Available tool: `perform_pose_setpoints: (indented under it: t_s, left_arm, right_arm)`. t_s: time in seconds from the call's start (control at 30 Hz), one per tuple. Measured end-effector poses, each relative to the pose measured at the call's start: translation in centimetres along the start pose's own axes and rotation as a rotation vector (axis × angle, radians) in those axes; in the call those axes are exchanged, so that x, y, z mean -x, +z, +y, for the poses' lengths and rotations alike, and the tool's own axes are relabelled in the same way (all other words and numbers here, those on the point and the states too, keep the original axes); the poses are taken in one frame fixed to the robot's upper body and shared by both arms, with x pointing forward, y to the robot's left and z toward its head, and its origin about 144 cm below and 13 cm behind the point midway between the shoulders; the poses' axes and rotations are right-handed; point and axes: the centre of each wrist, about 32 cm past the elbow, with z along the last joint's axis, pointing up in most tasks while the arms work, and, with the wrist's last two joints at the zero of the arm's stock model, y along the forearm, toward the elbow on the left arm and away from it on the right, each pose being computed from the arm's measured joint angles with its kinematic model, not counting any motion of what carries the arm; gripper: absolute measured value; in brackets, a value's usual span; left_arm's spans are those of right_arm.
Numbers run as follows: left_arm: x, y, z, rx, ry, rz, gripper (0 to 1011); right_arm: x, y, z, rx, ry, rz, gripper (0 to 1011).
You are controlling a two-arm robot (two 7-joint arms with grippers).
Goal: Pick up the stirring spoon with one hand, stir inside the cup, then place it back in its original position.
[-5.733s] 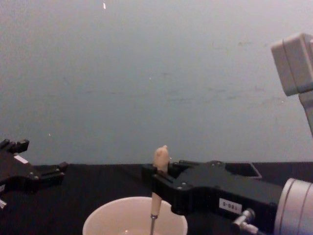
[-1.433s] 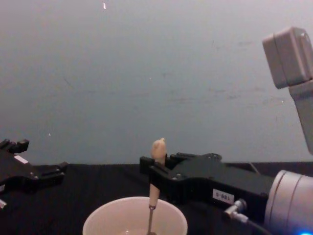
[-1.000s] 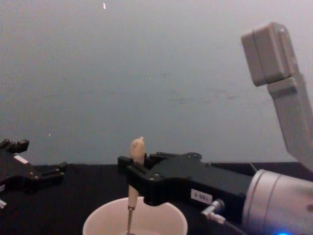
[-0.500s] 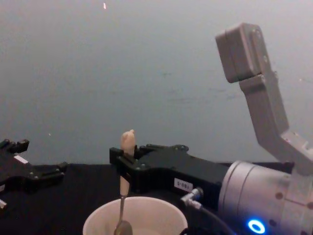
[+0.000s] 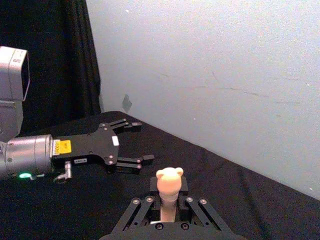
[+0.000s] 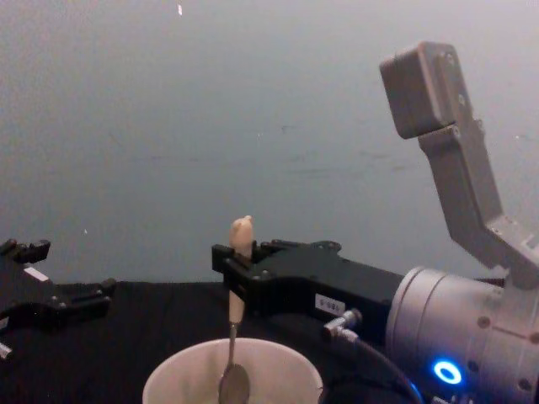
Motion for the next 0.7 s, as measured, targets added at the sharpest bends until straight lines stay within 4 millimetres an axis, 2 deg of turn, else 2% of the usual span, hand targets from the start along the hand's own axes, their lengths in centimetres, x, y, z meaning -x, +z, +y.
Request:
perform_pose_setpoints:
  t_s: [0.43, 0.7]
  left_arm:
    - [0.0, 0.0, 0.0, 0.000, 0.000, 0.000, 1001]
    - [0.0, 0.0, 0.0, 0.000, 0.000, 0.000, 1001]
  right_arm:
    - [-0.4, 0.4, -0.8, -0.009, -0.014, 0.012, 188]
    - [-0.4, 2.3, -1.8, -0.073, -0.014, 0.022, 188]
